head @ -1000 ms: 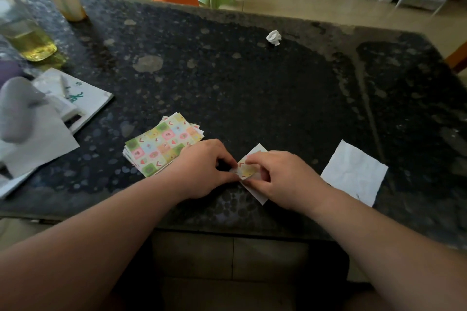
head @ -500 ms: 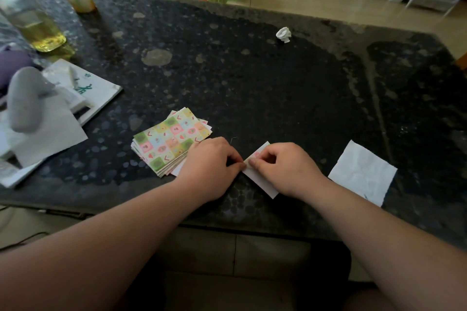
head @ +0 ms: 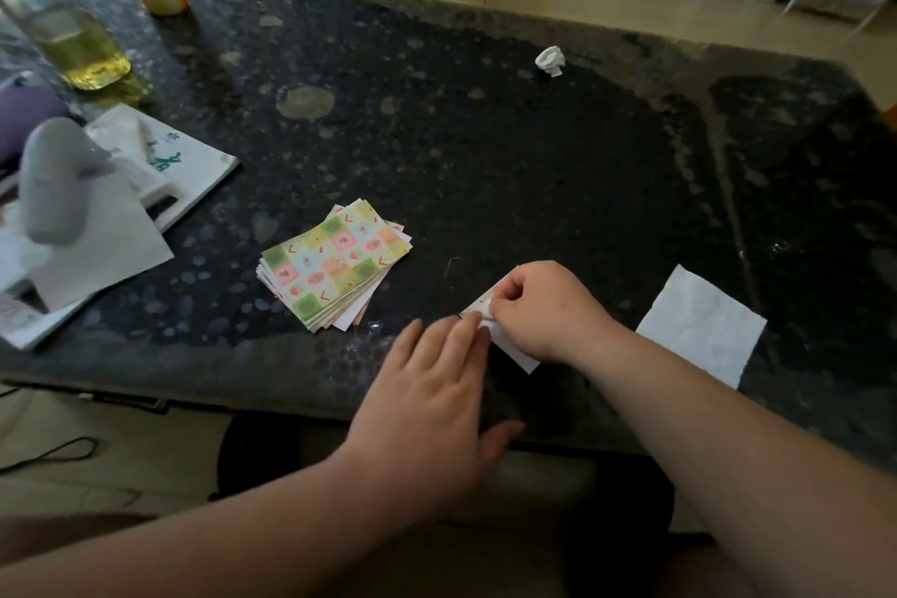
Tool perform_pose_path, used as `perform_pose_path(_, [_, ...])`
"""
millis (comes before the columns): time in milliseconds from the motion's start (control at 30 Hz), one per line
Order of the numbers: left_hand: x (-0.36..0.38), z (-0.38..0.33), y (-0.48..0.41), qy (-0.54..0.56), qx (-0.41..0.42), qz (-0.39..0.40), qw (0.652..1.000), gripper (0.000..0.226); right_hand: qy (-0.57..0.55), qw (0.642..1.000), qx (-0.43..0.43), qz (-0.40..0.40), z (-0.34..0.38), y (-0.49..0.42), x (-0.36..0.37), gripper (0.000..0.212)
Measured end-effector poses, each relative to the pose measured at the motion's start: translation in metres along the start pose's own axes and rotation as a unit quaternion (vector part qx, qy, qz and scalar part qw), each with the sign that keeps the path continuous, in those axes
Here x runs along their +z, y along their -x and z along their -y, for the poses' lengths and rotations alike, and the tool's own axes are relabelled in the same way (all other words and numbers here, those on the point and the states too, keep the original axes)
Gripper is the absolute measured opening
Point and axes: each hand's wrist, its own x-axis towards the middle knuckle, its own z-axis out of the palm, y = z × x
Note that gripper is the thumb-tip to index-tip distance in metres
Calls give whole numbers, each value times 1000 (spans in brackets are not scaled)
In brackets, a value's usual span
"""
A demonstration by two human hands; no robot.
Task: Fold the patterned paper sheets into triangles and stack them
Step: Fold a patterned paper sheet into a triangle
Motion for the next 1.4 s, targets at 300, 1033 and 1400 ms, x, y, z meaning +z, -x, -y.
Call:
perform_pose_path(300, [-1,-9,-9,0,52,31,998,93,9,1000,14,-20,6,-1,0,13])
perform_pose_path(1033, [-4,-7,-12,5,40,54,998,92,36,997,50,-45,13,1,8,17])
perform_pose_path(1400, [-9,-7,-12,-2,49,49,998,90,37,996,56,-53,14,0,10,16])
